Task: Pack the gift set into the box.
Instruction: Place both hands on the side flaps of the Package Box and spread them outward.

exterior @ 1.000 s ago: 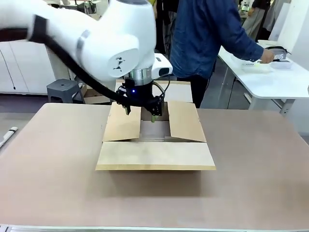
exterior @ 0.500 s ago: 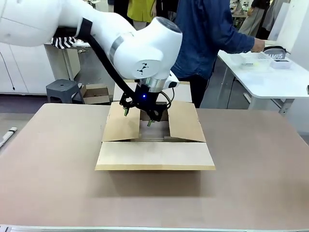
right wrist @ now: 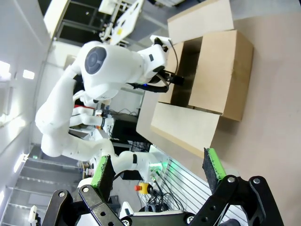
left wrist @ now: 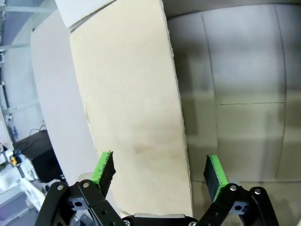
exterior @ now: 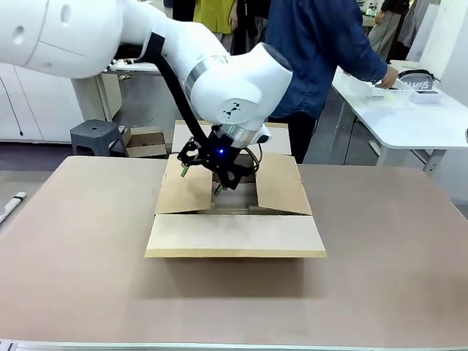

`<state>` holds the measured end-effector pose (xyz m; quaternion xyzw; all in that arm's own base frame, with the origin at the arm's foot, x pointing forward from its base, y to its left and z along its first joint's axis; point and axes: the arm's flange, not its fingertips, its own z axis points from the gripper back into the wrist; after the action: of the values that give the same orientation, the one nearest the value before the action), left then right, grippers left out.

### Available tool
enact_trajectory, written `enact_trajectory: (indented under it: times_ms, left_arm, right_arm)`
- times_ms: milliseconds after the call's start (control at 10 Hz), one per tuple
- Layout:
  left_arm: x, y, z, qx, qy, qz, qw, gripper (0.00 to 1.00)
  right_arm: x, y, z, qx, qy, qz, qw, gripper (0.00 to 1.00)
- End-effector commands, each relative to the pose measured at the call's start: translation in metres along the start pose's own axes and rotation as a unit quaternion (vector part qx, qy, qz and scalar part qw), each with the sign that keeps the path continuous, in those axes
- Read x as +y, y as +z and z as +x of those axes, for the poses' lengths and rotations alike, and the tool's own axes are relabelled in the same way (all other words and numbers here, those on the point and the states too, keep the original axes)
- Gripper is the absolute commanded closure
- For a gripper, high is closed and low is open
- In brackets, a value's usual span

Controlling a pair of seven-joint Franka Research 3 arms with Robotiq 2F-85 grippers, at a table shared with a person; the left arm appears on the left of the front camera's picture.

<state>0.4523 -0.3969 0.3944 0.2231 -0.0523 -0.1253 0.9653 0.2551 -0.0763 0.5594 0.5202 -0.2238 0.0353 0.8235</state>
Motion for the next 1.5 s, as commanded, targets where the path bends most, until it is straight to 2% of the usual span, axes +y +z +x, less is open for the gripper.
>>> enact_trajectory:
  times_ms: [0,800,1400]
  left_arm:
    - [0.002,0.000,0.001,0.002,0.025,0.030,0.999,0.00]
    - [0.035,0.020,-0.028,-0.009,0.049,0.080,0.996,0.00]
    - [0.097,0.025,-0.040,0.011,0.083,0.022,0.996,0.00]
  right_arm:
    - [0.001,-0.002,0.003,-0.005,0.014,0.012,1.000,0.00]
    - [0.001,-0.002,0.003,-0.005,0.014,0.012,1.000,0.00]
    - [0.001,-0.002,0.003,-0.005,0.014,0.012,1.000,0.00]
